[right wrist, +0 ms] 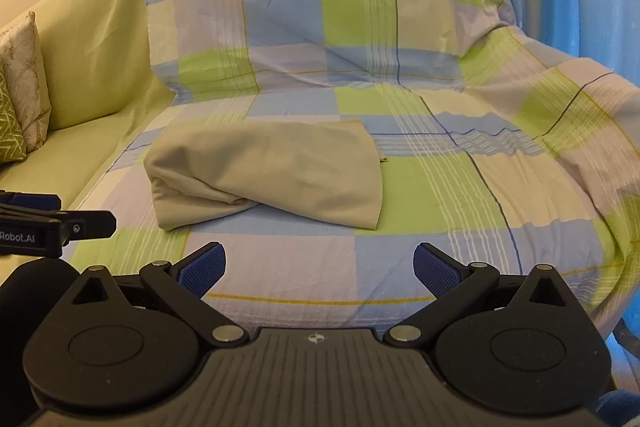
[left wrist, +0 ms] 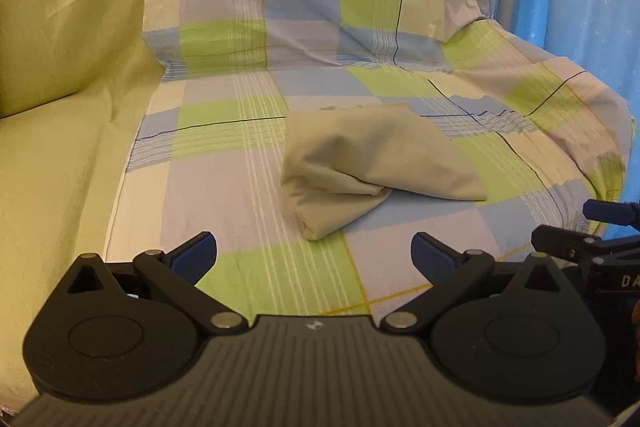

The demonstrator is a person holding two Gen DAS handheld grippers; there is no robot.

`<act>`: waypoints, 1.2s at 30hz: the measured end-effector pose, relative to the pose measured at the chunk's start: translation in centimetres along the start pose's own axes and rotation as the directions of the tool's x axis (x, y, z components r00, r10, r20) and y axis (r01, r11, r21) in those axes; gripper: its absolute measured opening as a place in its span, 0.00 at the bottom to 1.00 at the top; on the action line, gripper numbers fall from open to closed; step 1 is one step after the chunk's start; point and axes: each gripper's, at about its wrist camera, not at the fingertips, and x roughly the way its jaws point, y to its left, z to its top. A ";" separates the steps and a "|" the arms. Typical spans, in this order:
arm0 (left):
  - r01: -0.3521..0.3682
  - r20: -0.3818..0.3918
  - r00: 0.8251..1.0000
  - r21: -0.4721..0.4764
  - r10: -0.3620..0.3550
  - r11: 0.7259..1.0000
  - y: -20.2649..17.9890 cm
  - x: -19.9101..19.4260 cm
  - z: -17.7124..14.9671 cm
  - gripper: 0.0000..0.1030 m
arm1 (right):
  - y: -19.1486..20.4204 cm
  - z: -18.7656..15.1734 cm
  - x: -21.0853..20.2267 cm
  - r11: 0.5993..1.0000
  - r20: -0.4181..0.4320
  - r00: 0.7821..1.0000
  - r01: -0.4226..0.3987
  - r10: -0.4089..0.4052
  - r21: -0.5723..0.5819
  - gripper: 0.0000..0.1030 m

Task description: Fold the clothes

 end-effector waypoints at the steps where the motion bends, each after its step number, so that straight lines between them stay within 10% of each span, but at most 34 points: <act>1: -0.001 0.005 1.000 -0.004 0.001 1.000 0.1 -0.1 -0.1 0.99 | 0.2 0.0 0.1 1.000 -0.003 1.000 -0.002 0.002 -0.004 1.00; 36: -0.028 0.058 0.998 -0.011 0.029 1.000 0.4 -0.1 -0.6 0.99 | -0.4 -0.6 2.5 0.998 -0.080 0.996 -0.035 0.039 0.044 1.00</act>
